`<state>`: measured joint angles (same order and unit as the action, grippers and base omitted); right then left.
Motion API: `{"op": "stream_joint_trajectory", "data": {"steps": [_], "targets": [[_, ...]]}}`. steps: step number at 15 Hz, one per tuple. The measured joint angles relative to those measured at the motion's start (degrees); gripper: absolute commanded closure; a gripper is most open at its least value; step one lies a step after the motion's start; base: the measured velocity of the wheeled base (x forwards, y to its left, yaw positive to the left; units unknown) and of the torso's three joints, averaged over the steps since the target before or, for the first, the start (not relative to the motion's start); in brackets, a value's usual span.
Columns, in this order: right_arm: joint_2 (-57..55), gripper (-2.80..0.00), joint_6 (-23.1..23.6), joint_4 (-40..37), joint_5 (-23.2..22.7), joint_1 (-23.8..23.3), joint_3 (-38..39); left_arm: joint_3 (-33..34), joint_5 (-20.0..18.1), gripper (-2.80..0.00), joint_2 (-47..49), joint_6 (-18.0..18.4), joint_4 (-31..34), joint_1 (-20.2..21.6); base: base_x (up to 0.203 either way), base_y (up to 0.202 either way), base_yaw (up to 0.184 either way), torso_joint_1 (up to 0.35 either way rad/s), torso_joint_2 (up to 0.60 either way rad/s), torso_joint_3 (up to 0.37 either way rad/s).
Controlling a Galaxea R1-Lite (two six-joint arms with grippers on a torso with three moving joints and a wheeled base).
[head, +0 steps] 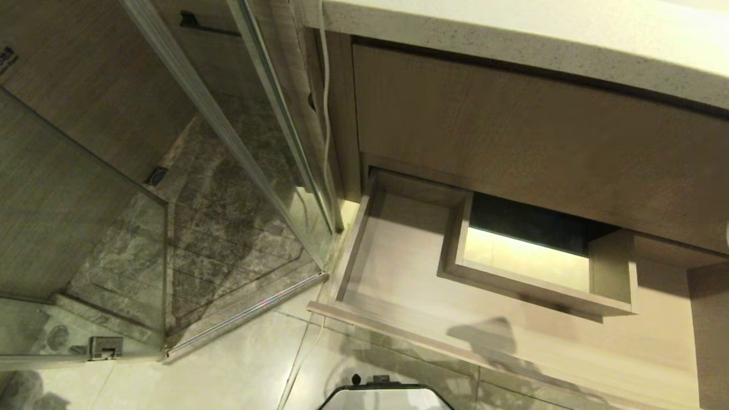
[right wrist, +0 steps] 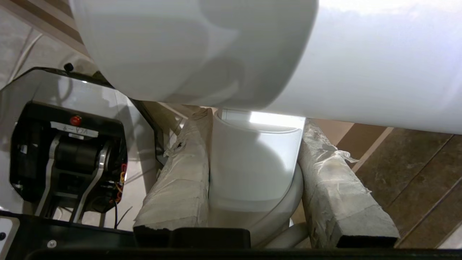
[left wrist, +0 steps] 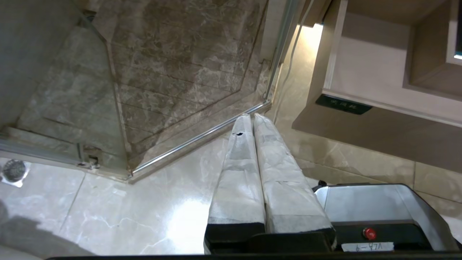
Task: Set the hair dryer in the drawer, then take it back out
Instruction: Put it into the drawer
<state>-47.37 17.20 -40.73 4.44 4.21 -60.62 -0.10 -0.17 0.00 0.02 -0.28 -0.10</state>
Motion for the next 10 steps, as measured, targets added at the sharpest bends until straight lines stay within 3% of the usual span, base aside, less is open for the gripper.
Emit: {"op": "stream_joint_trajectory", "data": {"steps": [10], "targets": [[0.8,0.0,0.0,1.2,-0.2,-0.1,0.8,0.0,0.0,0.0,0.0,0.0,0.0,0.0,0.0,0.0,0.0,-0.295,0.51,0.215]]}}
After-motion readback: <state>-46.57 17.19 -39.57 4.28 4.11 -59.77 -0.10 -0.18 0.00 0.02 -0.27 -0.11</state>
